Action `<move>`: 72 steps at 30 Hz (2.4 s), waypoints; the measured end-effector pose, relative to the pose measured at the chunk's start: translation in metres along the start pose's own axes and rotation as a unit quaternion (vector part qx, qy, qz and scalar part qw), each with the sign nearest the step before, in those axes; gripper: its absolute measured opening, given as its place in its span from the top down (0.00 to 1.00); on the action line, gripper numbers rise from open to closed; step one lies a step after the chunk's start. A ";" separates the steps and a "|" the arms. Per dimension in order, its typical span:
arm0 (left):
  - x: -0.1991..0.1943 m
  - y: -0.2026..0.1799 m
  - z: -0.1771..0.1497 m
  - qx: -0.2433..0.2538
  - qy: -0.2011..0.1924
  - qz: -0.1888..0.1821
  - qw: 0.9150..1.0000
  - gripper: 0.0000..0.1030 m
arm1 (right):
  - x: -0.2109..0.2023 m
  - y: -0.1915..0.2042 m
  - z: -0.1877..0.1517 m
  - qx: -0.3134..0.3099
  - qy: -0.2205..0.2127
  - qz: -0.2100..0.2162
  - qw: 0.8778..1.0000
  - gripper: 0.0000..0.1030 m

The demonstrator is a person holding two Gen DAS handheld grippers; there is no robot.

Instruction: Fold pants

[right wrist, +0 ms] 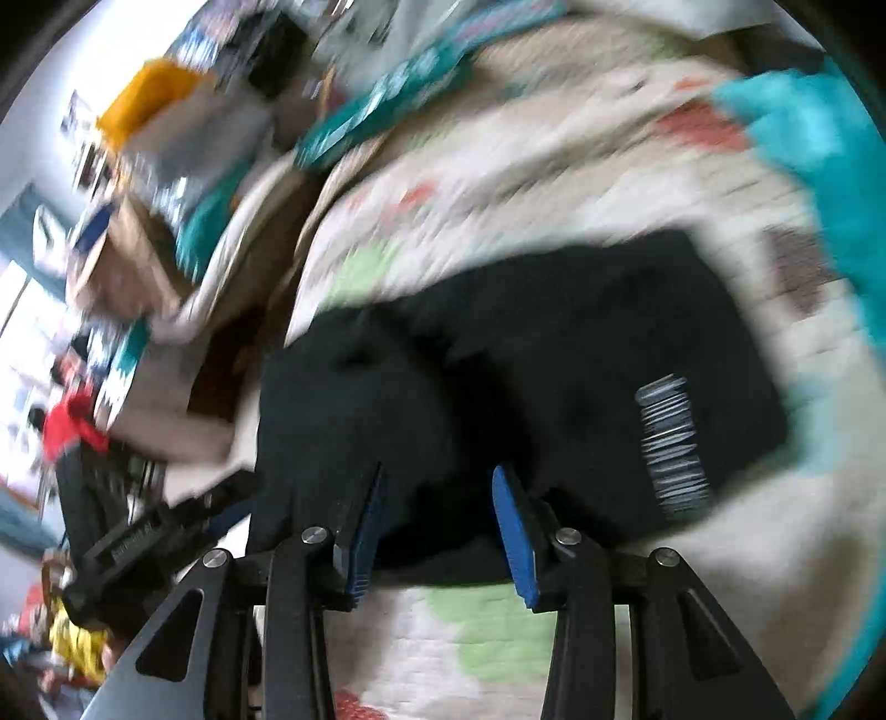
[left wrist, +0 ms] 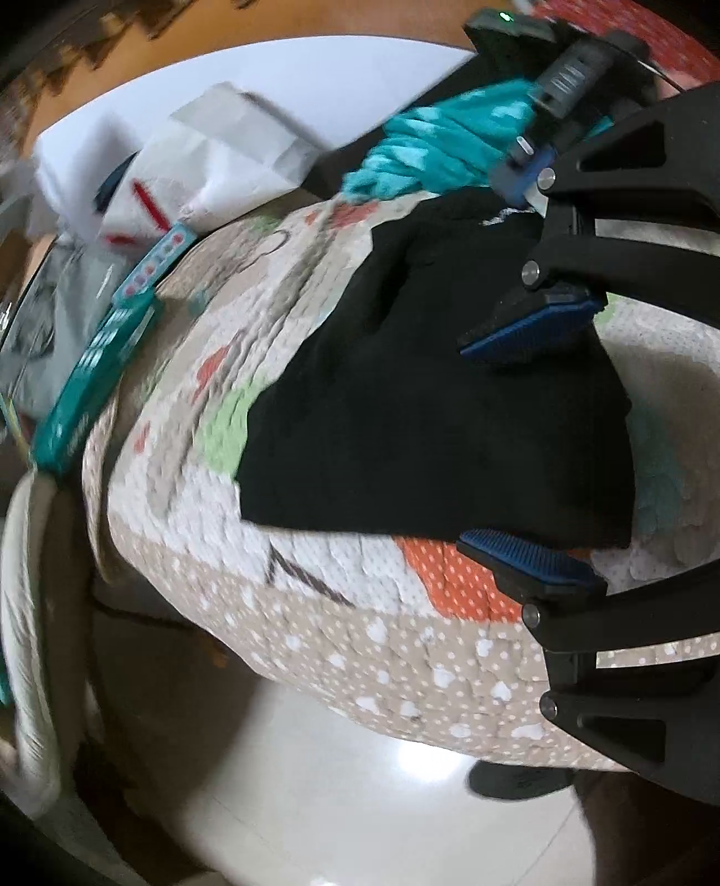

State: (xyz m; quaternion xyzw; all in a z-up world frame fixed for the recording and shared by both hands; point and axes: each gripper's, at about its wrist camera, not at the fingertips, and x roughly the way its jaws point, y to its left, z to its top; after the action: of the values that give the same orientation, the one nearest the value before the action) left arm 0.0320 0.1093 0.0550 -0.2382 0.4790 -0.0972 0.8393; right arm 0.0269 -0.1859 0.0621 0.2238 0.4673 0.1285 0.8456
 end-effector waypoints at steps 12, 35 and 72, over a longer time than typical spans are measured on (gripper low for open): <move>0.085 -0.188 0.054 0.187 0.108 -0.045 0.975 0.39 | -0.028 -0.096 -0.016 0.176 -0.054 -0.052 0.982 0.40; 0.204 -0.366 0.008 0.396 0.222 0.001 0.891 1.00 | -0.033 -0.104 0.013 0.170 -0.105 0.020 0.980 0.81; 0.225 -0.370 -0.023 0.479 0.217 0.031 0.850 0.86 | -0.029 -0.124 0.002 0.167 -0.090 -0.078 0.979 0.75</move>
State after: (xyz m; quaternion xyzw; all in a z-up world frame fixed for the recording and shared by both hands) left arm 0.1543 -0.3065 0.0575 0.2350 0.5504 -0.3376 0.7265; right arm 0.0143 -0.3061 0.0224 0.3349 0.4205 -0.0385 0.8424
